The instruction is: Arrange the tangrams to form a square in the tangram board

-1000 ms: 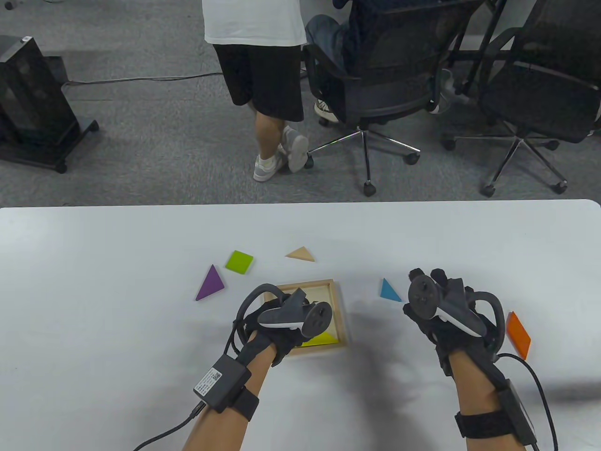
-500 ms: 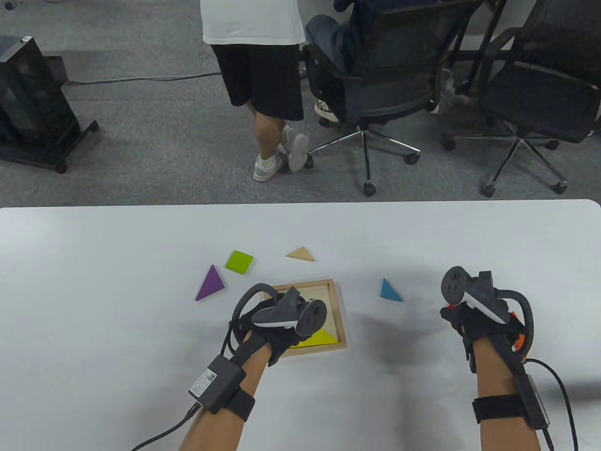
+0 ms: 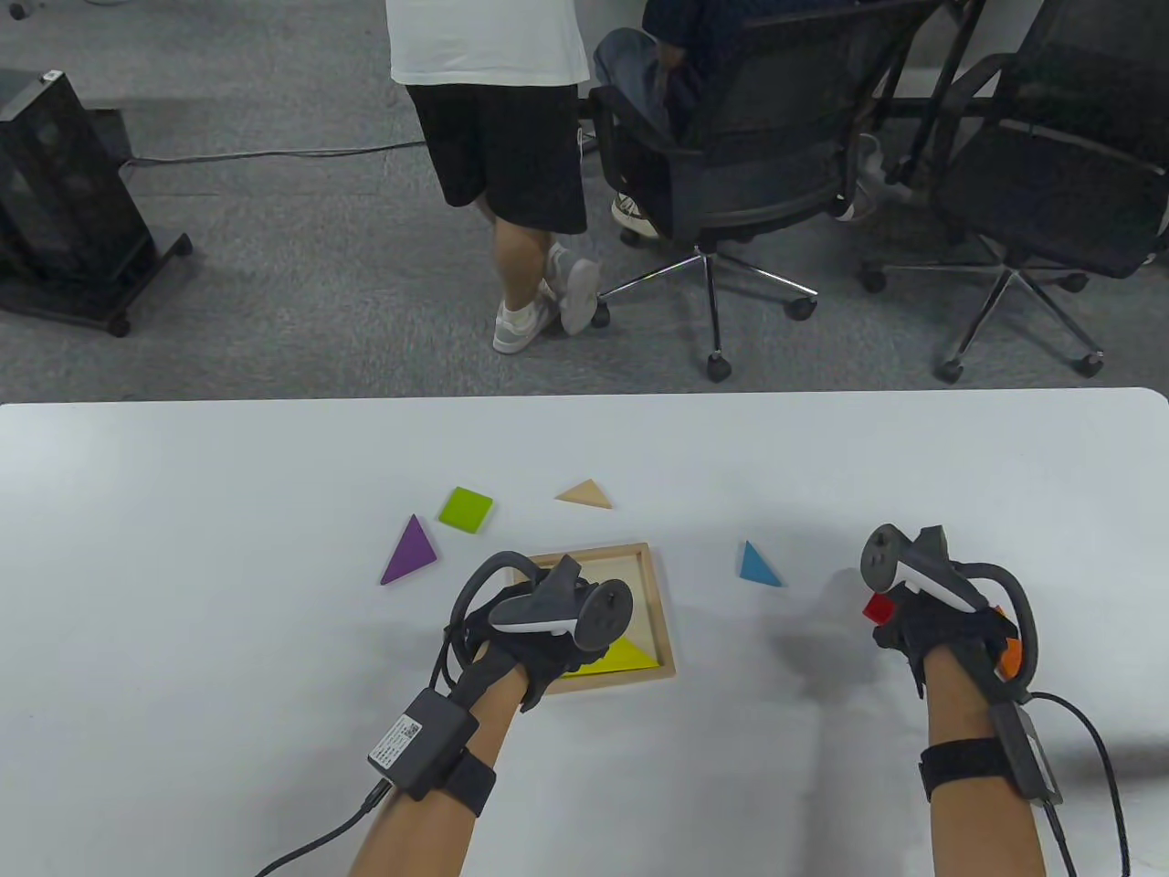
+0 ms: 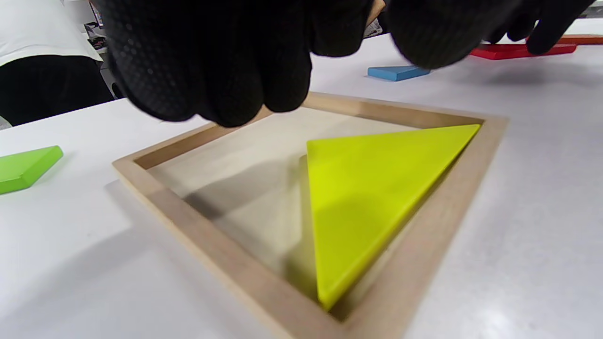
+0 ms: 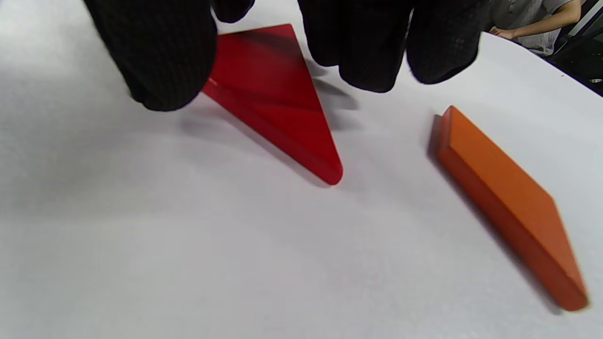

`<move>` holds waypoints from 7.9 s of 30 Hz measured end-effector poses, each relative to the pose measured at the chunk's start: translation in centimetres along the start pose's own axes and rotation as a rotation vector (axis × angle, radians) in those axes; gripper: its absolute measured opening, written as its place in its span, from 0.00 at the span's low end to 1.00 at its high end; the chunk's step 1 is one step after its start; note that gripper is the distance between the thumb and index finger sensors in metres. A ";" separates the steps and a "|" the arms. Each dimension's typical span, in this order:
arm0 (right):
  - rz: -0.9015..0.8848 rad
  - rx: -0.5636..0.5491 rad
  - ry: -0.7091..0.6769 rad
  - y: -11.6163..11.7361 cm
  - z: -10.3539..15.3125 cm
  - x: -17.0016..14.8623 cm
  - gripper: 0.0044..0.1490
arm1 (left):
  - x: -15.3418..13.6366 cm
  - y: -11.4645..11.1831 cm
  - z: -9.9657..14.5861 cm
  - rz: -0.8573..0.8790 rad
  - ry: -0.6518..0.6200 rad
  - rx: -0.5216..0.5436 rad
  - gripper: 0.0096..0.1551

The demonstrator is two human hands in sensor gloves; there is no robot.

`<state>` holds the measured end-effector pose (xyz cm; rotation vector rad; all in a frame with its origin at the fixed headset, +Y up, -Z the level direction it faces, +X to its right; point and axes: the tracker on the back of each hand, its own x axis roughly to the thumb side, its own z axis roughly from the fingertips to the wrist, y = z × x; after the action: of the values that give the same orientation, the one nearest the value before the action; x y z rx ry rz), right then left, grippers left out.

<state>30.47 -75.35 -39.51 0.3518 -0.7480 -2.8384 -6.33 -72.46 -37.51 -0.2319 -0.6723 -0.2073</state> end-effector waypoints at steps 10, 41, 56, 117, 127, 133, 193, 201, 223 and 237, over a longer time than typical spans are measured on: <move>0.081 0.000 -0.029 -0.4 -1.9 1.9 0.52 | -1.1 -0.2 0.4 0.042 0.022 -0.011 0.42; -0.172 -0.246 -0.234 -6.6 4.9 6.7 0.55 | -3.3 1.5 2.4 0.087 0.088 0.038 0.43; -0.274 -0.335 -0.403 -8.7 9.2 15.0 0.55 | -4.2 2.0 3.0 0.113 0.120 0.053 0.43; -0.024 -0.082 -0.279 -4.6 4.2 29.3 0.46 | -8.2 0.1 3.6 0.290 0.228 -0.013 0.45; 0.048 -0.108 -0.278 -4.3 4.5 28.4 0.38 | -8.3 -0.1 3.6 0.292 0.236 -0.029 0.45; 0.038 -0.117 -0.313 -4.0 5.0 27.2 0.38 | -8.1 -0.1 3.6 0.279 0.237 -0.035 0.45; -0.147 -0.219 -0.394 -2.7 8.8 20.4 0.45 | -17.7 -4.7 2.7 0.264 0.659 -0.227 0.44; -0.164 -0.210 -0.392 -2.5 8.5 20.3 0.45 | -17.6 -5.5 2.1 0.217 0.647 -0.262 0.42; -0.211 -0.247 -0.428 -2.9 8.6 19.7 0.45 | -18.7 -4.4 4.6 0.368 0.614 -0.052 0.40; -0.326 -0.351 -0.533 -4.9 11.2 18.9 0.51 | -13.9 4.5 9.1 0.601 0.320 0.246 0.40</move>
<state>8.81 -70.44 -35.89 -0.3866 -0.2613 -3.3323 -21.07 -64.05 -40.10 -0.1510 -0.2833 0.4068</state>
